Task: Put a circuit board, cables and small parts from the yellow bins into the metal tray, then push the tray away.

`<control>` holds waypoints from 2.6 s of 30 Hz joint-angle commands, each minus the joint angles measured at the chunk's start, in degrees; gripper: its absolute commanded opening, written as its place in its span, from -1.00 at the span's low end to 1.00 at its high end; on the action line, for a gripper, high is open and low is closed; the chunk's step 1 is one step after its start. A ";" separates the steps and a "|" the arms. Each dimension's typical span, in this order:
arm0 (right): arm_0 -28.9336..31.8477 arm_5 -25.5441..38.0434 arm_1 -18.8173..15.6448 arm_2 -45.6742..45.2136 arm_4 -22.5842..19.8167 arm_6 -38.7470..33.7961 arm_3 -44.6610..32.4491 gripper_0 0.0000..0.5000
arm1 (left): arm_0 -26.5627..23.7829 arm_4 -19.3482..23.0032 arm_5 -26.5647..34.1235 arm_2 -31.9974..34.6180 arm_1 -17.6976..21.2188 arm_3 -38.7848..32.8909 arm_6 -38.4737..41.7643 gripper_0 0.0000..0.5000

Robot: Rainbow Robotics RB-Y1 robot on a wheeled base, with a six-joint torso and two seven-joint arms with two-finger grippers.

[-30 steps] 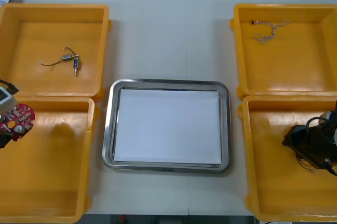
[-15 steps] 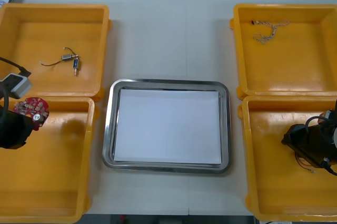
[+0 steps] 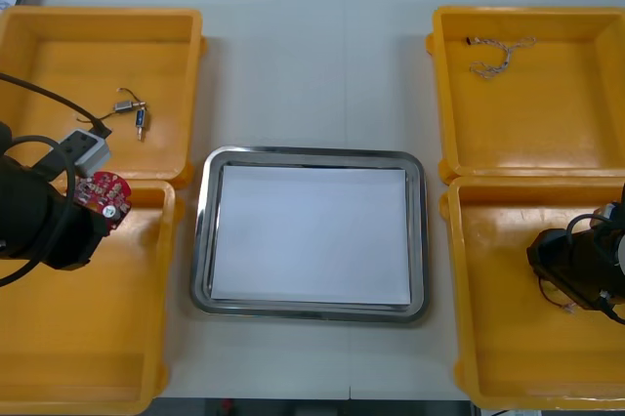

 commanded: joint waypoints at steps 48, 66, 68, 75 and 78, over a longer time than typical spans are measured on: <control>-3.34 25.80 -3.73 -12.42 1.28 28.41 -26.44 -1.00 | -23.72 -11.35 3.02 -29.26 -6.57 4.65 26.14 -1.00; -5.71 25.80 -7.50 -15.94 -13.31 43.96 -28.11 -1.00 | -23.90 -14.95 2.75 -35.42 -11.67 6.76 24.56 -1.00; -5.71 25.80 -7.86 -15.85 -14.89 45.37 -28.20 -1.00 | -23.90 -15.57 2.67 -36.47 -12.02 6.76 24.56 -1.00; -5.62 25.80 -8.47 -14.18 -17.17 48.09 -29.08 -1.00 | -23.64 -18.65 1.79 -40.34 -13.69 7.29 24.56 -1.00; -5.62 25.80 -8.91 -12.95 -17.09 48.09 -30.31 -1.00 | -22.49 -20.23 -0.32 -41.48 -13.87 7.64 24.38 -1.00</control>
